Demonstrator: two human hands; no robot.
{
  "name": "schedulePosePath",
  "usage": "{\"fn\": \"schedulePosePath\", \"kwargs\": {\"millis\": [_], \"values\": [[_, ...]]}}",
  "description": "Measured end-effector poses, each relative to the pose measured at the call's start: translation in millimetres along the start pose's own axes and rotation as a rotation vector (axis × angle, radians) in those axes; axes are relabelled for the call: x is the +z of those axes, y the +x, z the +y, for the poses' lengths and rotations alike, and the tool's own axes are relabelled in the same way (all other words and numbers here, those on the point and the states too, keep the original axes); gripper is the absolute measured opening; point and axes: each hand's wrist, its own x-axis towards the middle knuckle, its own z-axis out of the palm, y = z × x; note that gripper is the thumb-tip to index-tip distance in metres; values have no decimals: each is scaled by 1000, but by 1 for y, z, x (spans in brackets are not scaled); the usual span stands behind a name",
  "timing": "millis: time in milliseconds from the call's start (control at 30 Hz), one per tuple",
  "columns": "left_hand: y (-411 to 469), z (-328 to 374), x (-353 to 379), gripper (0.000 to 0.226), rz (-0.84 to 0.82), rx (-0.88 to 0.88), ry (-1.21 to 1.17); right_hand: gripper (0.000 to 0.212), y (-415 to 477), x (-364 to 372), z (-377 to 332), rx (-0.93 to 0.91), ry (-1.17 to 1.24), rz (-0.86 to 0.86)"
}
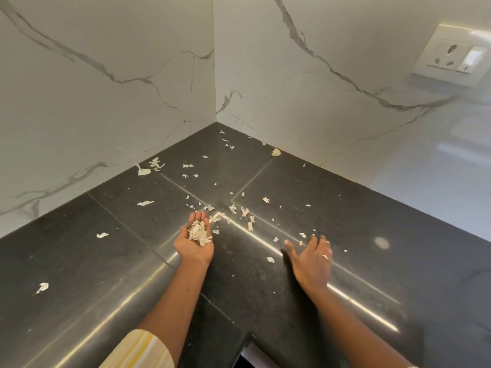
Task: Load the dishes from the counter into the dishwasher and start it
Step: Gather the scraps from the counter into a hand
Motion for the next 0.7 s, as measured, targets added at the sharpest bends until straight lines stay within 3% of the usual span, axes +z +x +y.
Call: {"fn": "schedulePosePath", "kwargs": {"millis": [100, 200, 367, 700], "values": [[6, 19, 0, 46, -1, 37, -39, 121, -15, 23, -41, -204, -98, -120], [10, 36, 0, 45, -1, 80, -67, 133, -17, 43, -84, -233, -145, -140], [22, 59, -6, 45, 15, 143, -110, 136, 1, 64, -152, -203, -111, -197], [47, 92, -8, 44, 24, 217, -114, 146, 24, 99, -210, -567, -153, -298]]}}
